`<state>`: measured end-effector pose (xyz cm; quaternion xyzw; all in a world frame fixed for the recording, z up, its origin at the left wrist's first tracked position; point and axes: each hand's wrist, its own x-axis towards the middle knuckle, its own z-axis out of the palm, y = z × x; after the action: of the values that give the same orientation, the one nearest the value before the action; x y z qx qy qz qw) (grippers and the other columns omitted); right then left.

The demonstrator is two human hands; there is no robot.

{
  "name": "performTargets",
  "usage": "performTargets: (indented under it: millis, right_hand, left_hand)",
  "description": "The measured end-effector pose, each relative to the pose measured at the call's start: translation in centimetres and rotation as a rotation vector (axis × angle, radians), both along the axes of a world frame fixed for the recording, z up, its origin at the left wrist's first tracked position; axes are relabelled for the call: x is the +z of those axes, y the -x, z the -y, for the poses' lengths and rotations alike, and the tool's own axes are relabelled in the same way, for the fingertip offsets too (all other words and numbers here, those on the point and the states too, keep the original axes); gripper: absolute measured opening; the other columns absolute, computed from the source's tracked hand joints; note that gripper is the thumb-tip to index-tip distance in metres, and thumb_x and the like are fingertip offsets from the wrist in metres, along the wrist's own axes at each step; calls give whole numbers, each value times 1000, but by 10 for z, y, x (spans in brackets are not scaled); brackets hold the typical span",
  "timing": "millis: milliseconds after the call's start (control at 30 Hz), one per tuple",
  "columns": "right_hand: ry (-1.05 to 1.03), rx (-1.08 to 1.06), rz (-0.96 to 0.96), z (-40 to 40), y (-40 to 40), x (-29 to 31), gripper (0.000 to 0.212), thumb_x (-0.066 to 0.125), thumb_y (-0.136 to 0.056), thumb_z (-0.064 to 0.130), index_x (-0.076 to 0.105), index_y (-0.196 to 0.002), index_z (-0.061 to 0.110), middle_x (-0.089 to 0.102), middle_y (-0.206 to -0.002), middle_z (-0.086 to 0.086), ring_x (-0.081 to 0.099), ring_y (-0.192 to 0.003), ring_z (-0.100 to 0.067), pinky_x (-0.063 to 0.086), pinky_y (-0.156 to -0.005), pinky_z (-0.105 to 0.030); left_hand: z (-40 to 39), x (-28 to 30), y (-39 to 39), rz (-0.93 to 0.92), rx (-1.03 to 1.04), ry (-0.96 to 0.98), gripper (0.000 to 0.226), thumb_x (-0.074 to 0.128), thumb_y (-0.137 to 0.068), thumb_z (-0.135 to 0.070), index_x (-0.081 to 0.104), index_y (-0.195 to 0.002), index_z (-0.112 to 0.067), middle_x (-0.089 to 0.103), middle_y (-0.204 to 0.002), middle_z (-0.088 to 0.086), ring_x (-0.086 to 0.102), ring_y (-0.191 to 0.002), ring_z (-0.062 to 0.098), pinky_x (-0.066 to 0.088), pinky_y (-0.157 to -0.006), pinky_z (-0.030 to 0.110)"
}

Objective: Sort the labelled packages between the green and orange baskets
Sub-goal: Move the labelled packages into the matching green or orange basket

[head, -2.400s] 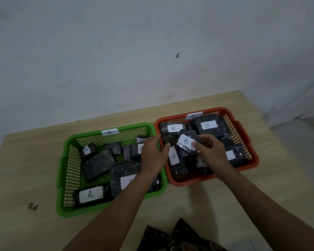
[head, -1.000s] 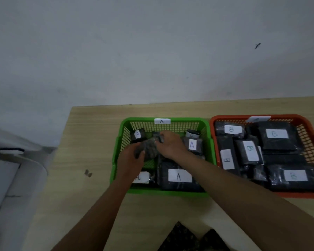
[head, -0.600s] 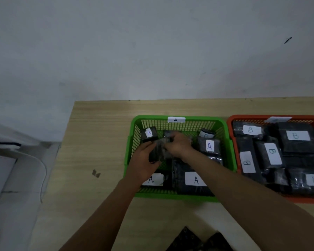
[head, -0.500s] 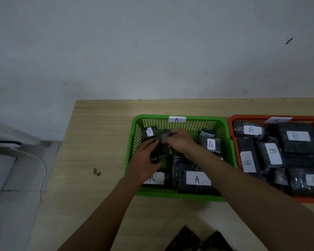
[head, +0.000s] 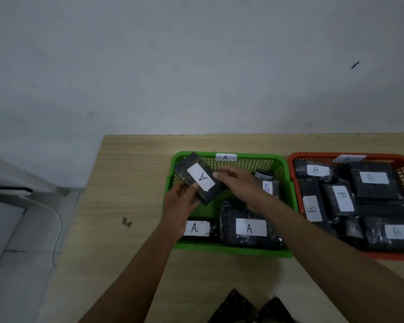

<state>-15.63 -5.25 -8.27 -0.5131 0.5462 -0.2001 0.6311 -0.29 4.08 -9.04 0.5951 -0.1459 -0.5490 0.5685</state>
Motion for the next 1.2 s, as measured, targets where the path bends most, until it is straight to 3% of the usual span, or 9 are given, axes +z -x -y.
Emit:
performTargets:
  millis: [167, 300, 467, 533, 633, 800, 933, 1133, 1200]
  right_hand:
    - [17, 49, 30, -6, -5, 0, 59, 75, -84, 26, 51, -138, 29, 62, -125, 1, 59, -116, -20, 55, -80, -26]
    - [356, 249, -57, -1, -5, 7, 79, 73, -86, 26, 28, -149, 42, 31, -157, 5, 32, -139, -14, 35, -110, -37]
    - [435, 468, -186, 10, -9, 17, 49, 70, -89, 21, 56, -134, 37, 59, -130, 1, 56, -115, -18, 43, -95, -28]
    - [412, 435, -200, 11, -6, 16, 39, 68, -91, 21, 62, -127, 34, 60, -117, 3, 58, -103, -17, 47, -84, -27]
    - [392, 318, -196, 10, -4, 9, 27, 66, -92, 21, 67, -119, 27, 62, -111, 2, 58, -101, -18, 46, -82, -29]
    - [321, 326, -232, 3, -11, -9, 23, 65, -92, 18, 65, -114, 27, 59, -114, 2, 53, -106, -16, 44, -88, -31]
    - [335, 319, -271, 1, -23, -24, 22, 61, -94, 15, 64, -113, 26, 51, -96, 21, 50, -100, -11, 36, -81, -23]
    - [260, 416, -384, 5, -20, -41, 31, 57, -95, 9, 58, -124, 17, 57, -129, -7, 49, -105, -14, 40, -87, -25]
    - [236, 453, -394, 5, -18, -44, 31, 54, -96, 5, 58, -123, 18, 56, -128, -9, 52, -96, -13, 43, -78, -21]
  left_hand:
    - [-7, 5, -6, 73, -55, -20, 25, 60, -94, -8, 68, -116, -16, 75, -108, 8, 72, -98, 26, 60, -81, 39]
    - [-10, 13, -25, 477, -411, 43, 34, 59, -95, -15, 69, -108, -44, 77, -95, 0, 72, -86, 15, 57, -77, 31]
    - [2, 20, -45, 928, -613, 71, 28, 68, -89, -24, 69, -115, -35, 70, -69, -15, 55, -53, -6, 40, -55, 9]
    - [7, 21, -50, 1039, -459, 70, 30, 72, -86, -24, 69, -116, -29, 73, -88, -10, 60, -65, -6, 45, -59, 6]
    - [11, 17, -56, 1211, -239, 104, 44, 74, -84, -24, 63, -125, -13, 67, -121, 2, 63, -104, 16, 49, -89, 23]
    - [9, -1, -52, 982, -226, -210, 55, 56, -97, -29, 42, -145, -7, 49, -147, 11, 45, -135, 26, 35, -113, 36]
    - [7, -13, -46, 944, -172, -206, 30, 43, -102, -24, 63, -118, -11, 70, -111, 9, 63, -99, 27, 42, -79, 28]
    - [4, -20, -43, 961, -105, -171, 28, 42, -103, -27, 65, -102, -11, 68, -89, 6, 58, -79, 20, 36, -67, 28]
    - [3, -20, -42, 950, -95, -155, 29, 42, -103, -27, 65, -98, -9, 68, -86, 7, 59, -77, 21, 38, -63, 30]
